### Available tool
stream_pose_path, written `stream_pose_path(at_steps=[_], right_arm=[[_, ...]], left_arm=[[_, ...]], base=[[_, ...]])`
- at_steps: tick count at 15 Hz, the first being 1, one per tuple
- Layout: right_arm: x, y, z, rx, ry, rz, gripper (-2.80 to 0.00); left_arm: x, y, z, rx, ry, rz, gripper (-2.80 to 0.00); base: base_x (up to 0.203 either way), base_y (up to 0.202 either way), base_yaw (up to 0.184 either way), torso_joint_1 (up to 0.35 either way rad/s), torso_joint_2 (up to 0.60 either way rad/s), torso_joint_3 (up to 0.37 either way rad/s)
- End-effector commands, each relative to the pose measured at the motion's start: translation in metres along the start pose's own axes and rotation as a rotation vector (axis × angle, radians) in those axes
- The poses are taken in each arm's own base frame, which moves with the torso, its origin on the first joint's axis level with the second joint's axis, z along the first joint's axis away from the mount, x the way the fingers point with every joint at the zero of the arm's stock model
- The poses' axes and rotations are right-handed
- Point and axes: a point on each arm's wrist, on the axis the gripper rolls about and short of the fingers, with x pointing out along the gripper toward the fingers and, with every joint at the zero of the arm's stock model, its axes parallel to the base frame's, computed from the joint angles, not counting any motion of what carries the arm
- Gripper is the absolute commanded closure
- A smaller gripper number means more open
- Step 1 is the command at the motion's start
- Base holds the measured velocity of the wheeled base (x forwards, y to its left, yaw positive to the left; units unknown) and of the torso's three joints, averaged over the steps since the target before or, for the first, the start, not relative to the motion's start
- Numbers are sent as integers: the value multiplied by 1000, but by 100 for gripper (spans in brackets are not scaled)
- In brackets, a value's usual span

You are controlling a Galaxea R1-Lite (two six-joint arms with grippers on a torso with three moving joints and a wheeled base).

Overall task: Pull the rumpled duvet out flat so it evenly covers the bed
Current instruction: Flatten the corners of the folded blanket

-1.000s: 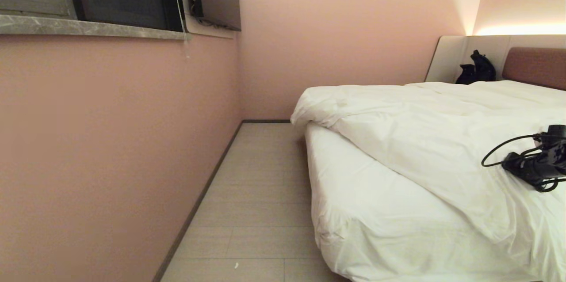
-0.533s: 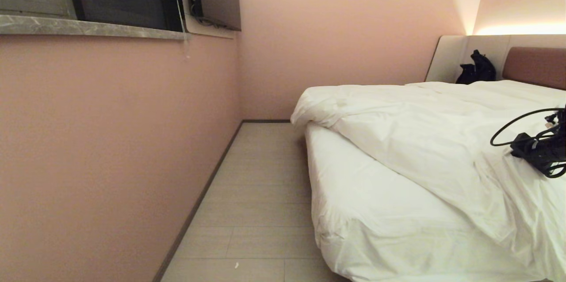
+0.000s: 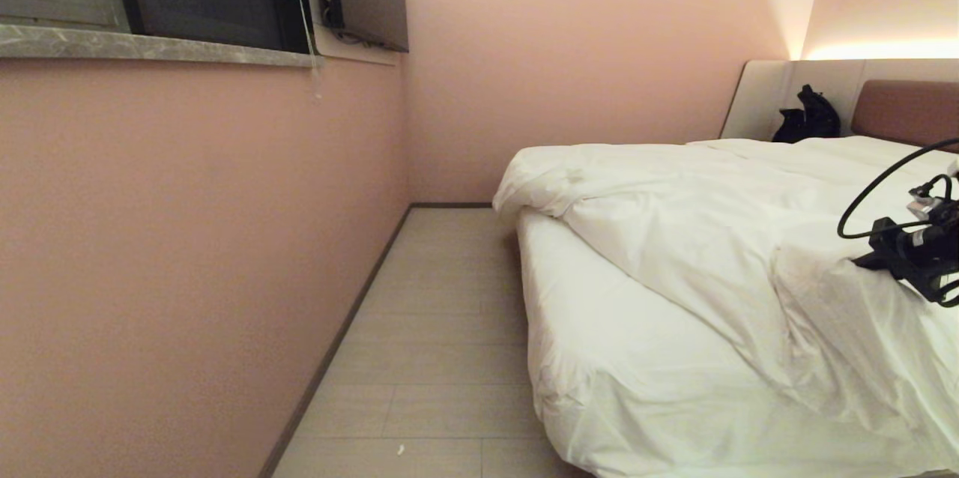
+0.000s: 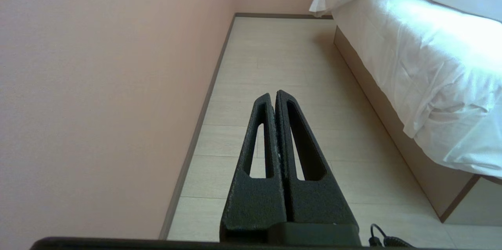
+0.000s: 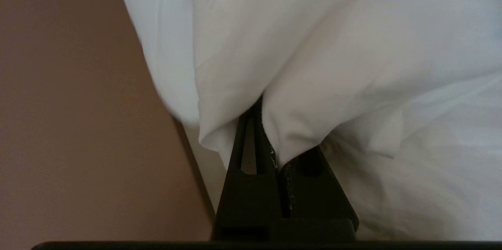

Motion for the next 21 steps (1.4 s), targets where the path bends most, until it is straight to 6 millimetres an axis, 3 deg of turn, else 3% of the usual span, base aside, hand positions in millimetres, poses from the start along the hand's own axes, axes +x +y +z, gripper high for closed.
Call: stream_pose_path(at_steps=[1,5,9,12,18,19,21], right_arm=[[-26,22,-53,-92,131,-2,0],[-39,34,-129,-298,270,24,0],[-55,33,-176,-436,318,39,0],[-55,26,-189,-478,352,11,0],[-50,21,-194,-471,382,0,0],[-44,19,-191,-481,365,-15,-280],[-45,20,-191,-492,346,-27,-280]], left_arm=[[0,0,0,-1,0,0,0],[0,0,0,-1,0,0,0],[0,0,0,-1,0,0,0],[0,0,0,-1,0,0,0],[0,0,0,-1,0,0,0],[0,0,0,-1,0,0,0],[0,0,0,-1,0,0,0]], base=[[0,0,0,0,0,0],[0,0,0,0,0,0],[0,0,0,0,0,0],[0,0,0,0,0,0],[0,0,0,0,0,0],[0,0,0,0,0,0],[0,0,0,0,0,0]])
